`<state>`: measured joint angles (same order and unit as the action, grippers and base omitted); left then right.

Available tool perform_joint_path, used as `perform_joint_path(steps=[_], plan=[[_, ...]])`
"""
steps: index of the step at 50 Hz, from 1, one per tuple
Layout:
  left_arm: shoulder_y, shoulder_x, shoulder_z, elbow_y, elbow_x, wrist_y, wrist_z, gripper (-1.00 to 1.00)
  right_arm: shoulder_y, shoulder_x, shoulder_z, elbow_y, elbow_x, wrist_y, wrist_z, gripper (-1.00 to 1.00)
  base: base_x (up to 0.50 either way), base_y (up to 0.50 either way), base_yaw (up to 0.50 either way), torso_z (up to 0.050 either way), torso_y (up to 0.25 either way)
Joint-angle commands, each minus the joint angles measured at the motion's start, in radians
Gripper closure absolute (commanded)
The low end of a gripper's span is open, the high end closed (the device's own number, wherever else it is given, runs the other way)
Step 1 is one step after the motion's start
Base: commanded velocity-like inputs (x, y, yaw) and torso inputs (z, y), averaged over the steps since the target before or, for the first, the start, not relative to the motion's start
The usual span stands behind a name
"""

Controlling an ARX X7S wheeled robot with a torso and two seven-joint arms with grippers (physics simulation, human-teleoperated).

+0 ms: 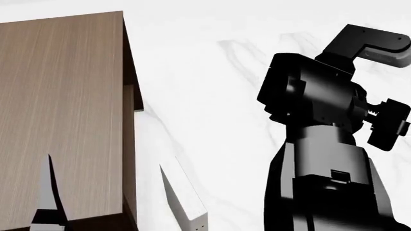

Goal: Pick up the book in the middle and place it on the cabinet shelf.

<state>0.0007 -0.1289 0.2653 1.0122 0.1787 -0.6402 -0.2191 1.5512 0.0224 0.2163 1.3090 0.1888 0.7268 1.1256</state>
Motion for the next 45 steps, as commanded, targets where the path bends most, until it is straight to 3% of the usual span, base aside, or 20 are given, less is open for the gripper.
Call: perform_joint_path(steps=[1, 31, 45], plan=[[0.007, 0.013, -0.033, 0.006, -0.043, 0.028, 0.042, -1.00, -0.032, -0.020, 0.036, -0.001, -0.026, -0.005, -0.039, -1.00, 0.00, 0.00, 0.00, 0.000, 0.000], [0.005, -0.009, -0.034, -0.005, -0.065, 0.034, 0.016, -1.00, -0.100, -0.021, -0.072, -0.001, 0.071, -0.064, -0.156, -1.00, 0.00, 0.00, 0.00, 0.000, 0.000], [0.001, -0.015, -0.034, -0.005, -0.075, 0.030, 0.007, -1.00, -0.107, -0.020, 0.043, -0.001, 0.060, -0.045, -0.127, -1.00, 0.00, 0.00, 0.00, 0.000, 0.000]])
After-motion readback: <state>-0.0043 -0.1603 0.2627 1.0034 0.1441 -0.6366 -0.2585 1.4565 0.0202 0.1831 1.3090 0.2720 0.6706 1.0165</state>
